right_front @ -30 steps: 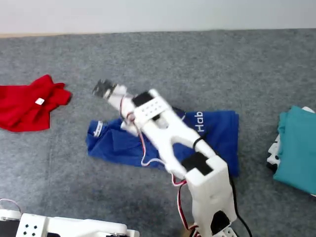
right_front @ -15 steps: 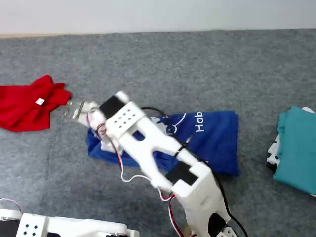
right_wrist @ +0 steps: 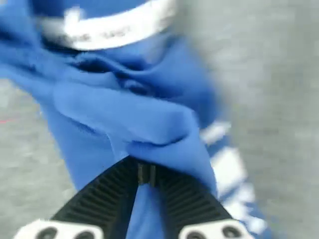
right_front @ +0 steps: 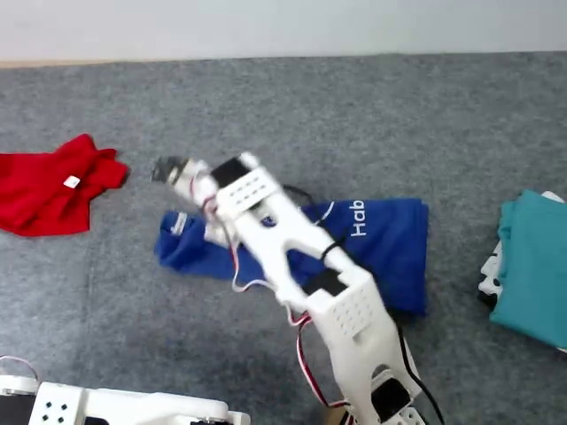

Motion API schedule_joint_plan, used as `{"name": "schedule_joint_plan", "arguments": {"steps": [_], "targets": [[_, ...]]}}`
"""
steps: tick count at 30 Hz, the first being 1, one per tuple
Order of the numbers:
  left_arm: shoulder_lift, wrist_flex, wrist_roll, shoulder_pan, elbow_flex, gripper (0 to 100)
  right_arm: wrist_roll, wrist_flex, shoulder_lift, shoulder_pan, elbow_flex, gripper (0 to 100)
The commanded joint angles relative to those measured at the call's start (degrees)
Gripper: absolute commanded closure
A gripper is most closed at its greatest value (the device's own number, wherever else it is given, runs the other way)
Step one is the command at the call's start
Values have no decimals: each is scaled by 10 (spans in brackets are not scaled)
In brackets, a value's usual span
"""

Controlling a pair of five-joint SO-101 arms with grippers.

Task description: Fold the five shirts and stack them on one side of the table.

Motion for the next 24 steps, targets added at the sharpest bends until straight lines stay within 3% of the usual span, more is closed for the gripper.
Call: {"name": "schedule_joint_plan", "arguments": {"steps": [1, 18, 24], "targets": [[-4, -10, -3, -1, -2, 979, 10, -13, -7, 34, -85, 990], [-4, -10, -1, 27, -4, 979, 6, 131, -11, -60, -110, 990], [-4, -12, -1, 30, -7, 979, 10, 93, -15, -52, -113, 990]]}}
